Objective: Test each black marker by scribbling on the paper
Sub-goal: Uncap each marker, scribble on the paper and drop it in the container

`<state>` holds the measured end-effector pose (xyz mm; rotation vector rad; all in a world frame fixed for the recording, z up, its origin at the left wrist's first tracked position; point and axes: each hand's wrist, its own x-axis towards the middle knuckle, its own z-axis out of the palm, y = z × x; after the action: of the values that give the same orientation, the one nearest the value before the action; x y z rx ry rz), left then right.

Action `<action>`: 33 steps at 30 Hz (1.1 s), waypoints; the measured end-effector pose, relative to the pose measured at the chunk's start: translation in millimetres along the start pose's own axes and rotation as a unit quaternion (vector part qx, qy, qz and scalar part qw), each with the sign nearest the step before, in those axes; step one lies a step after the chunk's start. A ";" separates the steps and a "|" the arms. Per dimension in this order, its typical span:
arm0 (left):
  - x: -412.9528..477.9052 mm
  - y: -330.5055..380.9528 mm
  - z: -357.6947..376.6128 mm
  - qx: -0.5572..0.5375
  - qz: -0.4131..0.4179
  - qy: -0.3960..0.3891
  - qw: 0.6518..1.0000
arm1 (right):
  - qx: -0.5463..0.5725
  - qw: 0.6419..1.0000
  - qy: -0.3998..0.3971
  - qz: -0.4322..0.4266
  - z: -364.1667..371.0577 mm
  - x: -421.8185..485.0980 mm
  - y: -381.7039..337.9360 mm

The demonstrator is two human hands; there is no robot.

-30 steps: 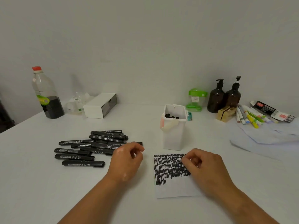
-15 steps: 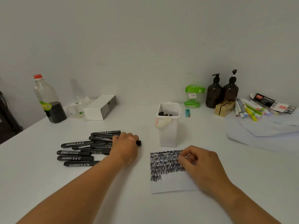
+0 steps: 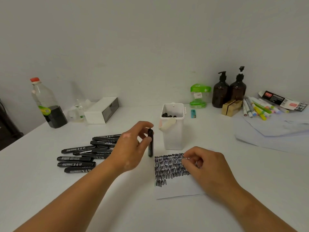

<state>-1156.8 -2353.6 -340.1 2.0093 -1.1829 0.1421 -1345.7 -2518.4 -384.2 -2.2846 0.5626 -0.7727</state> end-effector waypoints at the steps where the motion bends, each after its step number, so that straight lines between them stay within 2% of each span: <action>1: -5.1 4.2 -1.8 -0.058 -0.013 -0.003 0.998 | 0.001 1.000 -0.005 -0.007 0.6 -0.3 -1.6; 4: -20.3 12.4 0.4 -0.239 -0.043 -0.020 0.970 | -0.004 0.999 -0.039 -0.025 2.5 -2.4 -4.0; 8: -27.3 12.6 13.9 -0.458 -0.110 -0.043 0.881 | -0.004 0.995 -0.094 -0.030 3.3 -3.8 -4.8; 10: -27.1 9.3 20.4 -0.523 -0.133 -0.042 0.841 | 0.037 0.995 -0.092 -0.009 2.4 -2.7 -3.1; 13: -32.1 1.5 29.4 -0.559 -0.142 -0.042 0.816 | 0.113 0.991 -0.067 0.029 0.9 0.8 0.1; 15: -37.2 -4.0 33.4 -0.536 -0.144 -0.047 0.831 | 0.162 0.984 -0.057 0.047 0.1 3.0 0.7; 18: -44.0 -7.6 37.4 -0.444 -0.136 -0.059 0.884 | 0.195 0.977 -0.059 0.057 -0.3 4.0 0.6; 20: -48.2 -5.6 38.4 -0.312 -0.106 -0.068 0.942 | 0.203 0.975 -0.071 0.057 0.0 3.0 -1.1; 22: -52.2 -1.5 40.0 -0.167 -0.040 -0.083 0.982 | 0.213 0.972 -0.084 0.051 1.1 1.8 -3.4; 24: -54.2 3.4 41.8 -0.088 0.029 -0.098 0.991 | 0.237 0.966 -0.098 0.044 2.2 1.5 -6.5; 26: -54.6 8.7 42.2 -0.056 0.069 -0.116 0.989 | 0.281 0.952 -0.112 0.045 2.8 1.1 -9.6; 29: -55.3 13.3 42.7 -0.032 0.103 -0.134 0.985 | 0.335 0.930 -0.139 0.055 5.8 -0.3 -12.9; 33: -57.6 16.5 44.2 -0.010 0.129 -0.118 0.984 | 0.353 0.922 -0.146 0.070 16.1 -4.0 -18.2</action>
<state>-1214.2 -2347.7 -387.2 1.8860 -1.5890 0.0207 -1334.8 -2496.3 -382.9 -1.6203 0.2428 -0.4470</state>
